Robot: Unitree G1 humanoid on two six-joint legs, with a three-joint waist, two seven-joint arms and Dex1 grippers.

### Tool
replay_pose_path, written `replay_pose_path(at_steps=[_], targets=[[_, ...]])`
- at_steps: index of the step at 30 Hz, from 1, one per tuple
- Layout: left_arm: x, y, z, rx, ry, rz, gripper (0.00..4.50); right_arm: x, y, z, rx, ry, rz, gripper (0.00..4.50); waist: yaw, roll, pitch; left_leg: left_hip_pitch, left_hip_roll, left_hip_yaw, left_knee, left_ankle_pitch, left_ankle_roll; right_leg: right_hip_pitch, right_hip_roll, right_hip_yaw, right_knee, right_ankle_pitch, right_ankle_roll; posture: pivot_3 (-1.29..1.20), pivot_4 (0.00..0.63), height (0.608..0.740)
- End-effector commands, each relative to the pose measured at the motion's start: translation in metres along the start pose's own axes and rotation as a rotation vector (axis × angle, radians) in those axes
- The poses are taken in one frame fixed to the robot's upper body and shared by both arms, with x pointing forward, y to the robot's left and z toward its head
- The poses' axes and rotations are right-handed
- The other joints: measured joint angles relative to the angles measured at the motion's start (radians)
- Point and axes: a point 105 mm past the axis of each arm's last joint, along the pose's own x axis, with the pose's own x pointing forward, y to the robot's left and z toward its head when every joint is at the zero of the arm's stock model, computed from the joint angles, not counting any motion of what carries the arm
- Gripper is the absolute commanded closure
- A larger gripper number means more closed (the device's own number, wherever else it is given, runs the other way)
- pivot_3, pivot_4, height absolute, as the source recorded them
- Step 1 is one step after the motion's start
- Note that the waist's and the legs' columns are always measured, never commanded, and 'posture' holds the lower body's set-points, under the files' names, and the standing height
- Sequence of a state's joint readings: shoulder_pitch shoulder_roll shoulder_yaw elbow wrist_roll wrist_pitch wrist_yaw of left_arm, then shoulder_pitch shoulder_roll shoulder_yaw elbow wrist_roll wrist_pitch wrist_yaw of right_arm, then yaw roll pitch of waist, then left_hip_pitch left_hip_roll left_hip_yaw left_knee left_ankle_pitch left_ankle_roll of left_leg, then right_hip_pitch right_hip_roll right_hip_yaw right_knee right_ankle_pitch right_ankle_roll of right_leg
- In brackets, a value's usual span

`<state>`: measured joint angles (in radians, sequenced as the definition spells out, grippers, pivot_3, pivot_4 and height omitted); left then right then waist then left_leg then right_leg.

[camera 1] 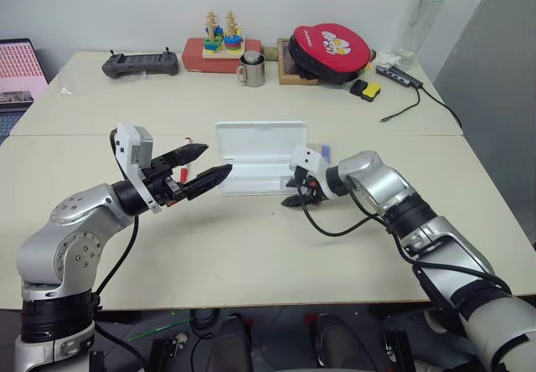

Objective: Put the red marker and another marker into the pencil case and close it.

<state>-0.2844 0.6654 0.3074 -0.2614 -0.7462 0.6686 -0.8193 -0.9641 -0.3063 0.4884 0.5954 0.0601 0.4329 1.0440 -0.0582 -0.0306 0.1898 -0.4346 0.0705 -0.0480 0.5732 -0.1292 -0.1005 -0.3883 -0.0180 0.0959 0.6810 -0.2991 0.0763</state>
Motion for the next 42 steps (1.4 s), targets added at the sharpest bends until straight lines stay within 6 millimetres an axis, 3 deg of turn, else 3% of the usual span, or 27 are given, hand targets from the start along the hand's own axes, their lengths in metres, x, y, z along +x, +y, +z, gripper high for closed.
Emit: replay_pose_path(at_steps=[1,9,12,14,18,23,30,33,37,39,42], targets=[[-0.003,0.0,0.013,0.039,-0.041,-0.004,0.0,-0.002,-0.002,0.006,-0.018,-0.017,0.006,2.93,0.0,0.0,0.0,0.0,0.0,0.0,0.0,0.0,0.0,0.0,0.0,0.0,0.0,0.0,0.0,0.0,0.15,0.74],[-0.003,0.0,0.01,0.037,-0.02,-0.002,0.0,-0.003,-0.001,0.007,-0.037,-0.042,0.01,4.43,0.0,0.0,0.0,0.0,0.0,0.0,0.0,0.0,0.0,0.0,0.0,0.0,0.0,0.0,0.0,0.0,0.15,0.74],[-0.006,0.004,0.009,0.047,-0.009,0.01,0.0,-0.004,0.001,0.008,-0.058,-0.063,0.017,4.43,0.0,0.0,0.0,0.0,0.0,0.0,0.0,0.0,0.0,0.0,0.0,0.0,0.0,0.0,0.0,0.0,0.15,0.74],[-0.009,0.005,0.009,0.052,0.004,0.01,0.0,-0.007,0.015,0.022,-0.13,-0.161,0.07,4.43,0.0,0.0,0.0,0.0,0.0,0.0,0.0,0.0,0.0,0.0,0.0,0.0,0.0,0.0,0.0,0.0,0.15,0.74],[-0.013,0.008,0.009,0.058,0.014,0.016,0.0,-0.006,0.041,0.009,-0.171,-0.132,0.168,4.43,0.0,0.0,0.0,0.0,0.0,0.0,-0.001,0.0,-0.001,0.0,0.0,0.0,-0.001,-0.001,0.0,0.0,0.15,0.74],[-0.027,0.016,0.003,0.066,0.045,0.079,0.0,-0.002,0.058,-0.002,-0.154,-0.118,0.197,4.43,-0.002,0.0,0.0,0.0,0.0,0.0,-0.001,-0.001,-0.001,0.0,0.0,0.0,0.0,-0.001,-0.001,0.0,0.15,0.74],[-0.051,0.034,-0.017,0.024,0.128,0.212,0.0,0.003,0.059,-0.005,-0.117,-0.111,0.171,4.43,-0.002,0.0,0.0,0.001,0.0,0.0,-0.001,-0.001,-0.001,-0.001,0.0,0.0,0.0,-0.002,-0.002,0.0,0.15,0.74],[-0.059,0.046,-0.02,-0.011,0.111,0.282,0.0,0.002,0.055,0.004,-0.124,-0.147,0.138,4.01,-0.002,0.0,0.0,0.001,0.001,0.0,-0.001,-0.001,-0.001,-0.001,0.0,0.0,0.0,-0.002,-0.003,0.0,0.15,0.74],[-0.063,0.056,-0.023,-0.005,0.106,0.339,0.0,-0.007,0.056,0.014,-0.121,-0.191,0.147,2.88,-0.001,0.0,0.0,0.0,0.0,0.0,-0.001,-0.001,-0.001,-0.001,0.0,0.0,0.0,-0.002,-0.002,0.0,0.15,0.74],[-0.064,0.069,-0.024,0.007,0.092,0.41,0.0,-0.025,0.06,0.034,-0.075,-0.306,0.167,2.38,0.003,0.0,0.0,0.0,0.0,0.0,-0.001,-0.001,-0.001,-0.001,0.0,0.0,0.0,-0.001,-0.001,0.0,0.15,0.74],[-0.064,0.085,-0.025,0.011,0.078,0.499,0.0,-0.04,0.061,0.05,-0.054,-0.392,0.151,1.61,0.007,0.0,0.0,0.0,0.001,-0.001,-0.002,-0.001,-0.001,-0.001,0.0,-0.001,0.0,-0.001,-0.002,0.0,0.15,0.74]])
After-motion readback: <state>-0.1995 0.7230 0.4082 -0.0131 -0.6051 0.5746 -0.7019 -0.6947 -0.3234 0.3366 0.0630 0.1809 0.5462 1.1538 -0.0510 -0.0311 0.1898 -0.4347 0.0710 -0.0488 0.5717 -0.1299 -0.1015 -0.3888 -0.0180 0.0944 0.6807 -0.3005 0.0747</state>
